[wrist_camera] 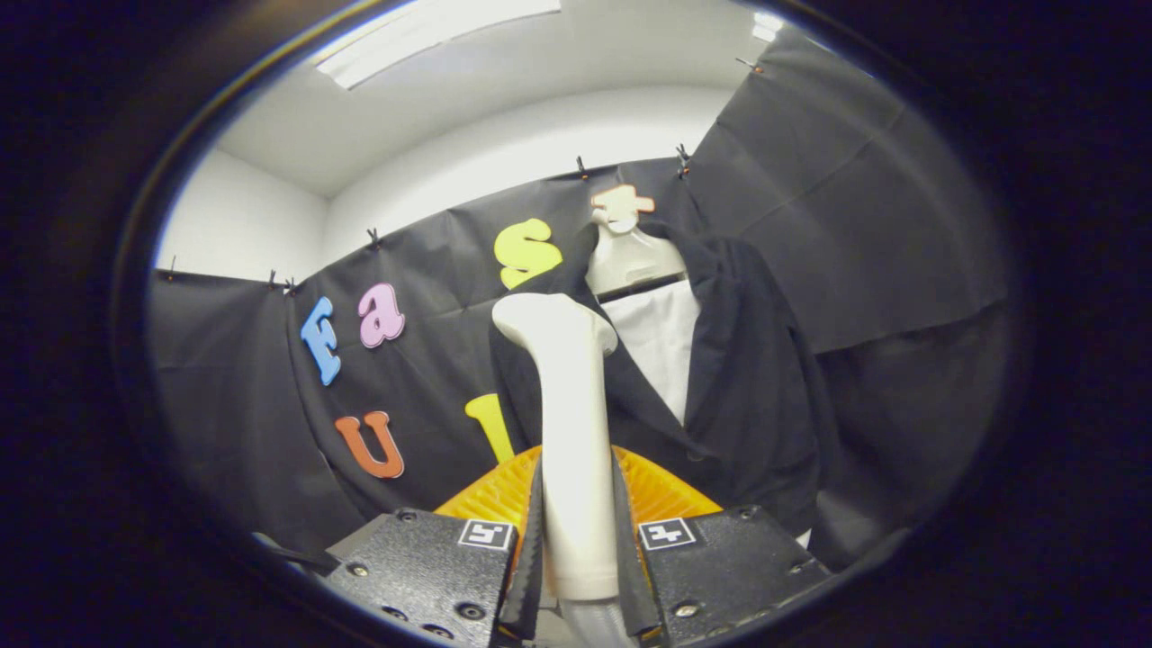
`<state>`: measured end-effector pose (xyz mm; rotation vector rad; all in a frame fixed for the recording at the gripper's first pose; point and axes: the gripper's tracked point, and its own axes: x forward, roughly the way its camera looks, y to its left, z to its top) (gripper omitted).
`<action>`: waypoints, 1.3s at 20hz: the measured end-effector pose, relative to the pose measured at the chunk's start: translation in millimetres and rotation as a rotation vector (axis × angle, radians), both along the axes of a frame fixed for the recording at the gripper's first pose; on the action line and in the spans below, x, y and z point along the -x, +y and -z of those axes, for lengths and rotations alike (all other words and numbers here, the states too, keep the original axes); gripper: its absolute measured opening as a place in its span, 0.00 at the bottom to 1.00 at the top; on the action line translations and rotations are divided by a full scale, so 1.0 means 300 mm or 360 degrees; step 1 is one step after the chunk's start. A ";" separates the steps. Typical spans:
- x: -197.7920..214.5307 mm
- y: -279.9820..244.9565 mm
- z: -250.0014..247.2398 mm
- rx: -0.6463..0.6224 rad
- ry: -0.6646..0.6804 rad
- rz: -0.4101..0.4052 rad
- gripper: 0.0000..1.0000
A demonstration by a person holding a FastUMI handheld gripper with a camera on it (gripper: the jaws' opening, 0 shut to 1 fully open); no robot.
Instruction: Iron the clothes twice with a garment steamer, once on the left side and once on the right side.
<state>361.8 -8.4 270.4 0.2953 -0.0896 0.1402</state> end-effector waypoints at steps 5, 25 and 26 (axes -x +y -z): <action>-0.086 -0.016 -0.028 0.0040 -0.0018 0.0007 0.37; -0.101 -0.120 0.421 0.0130 0.0312 0.0087 0.38; -0.098 -0.122 0.440 0.0132 0.0328 0.0091 0.38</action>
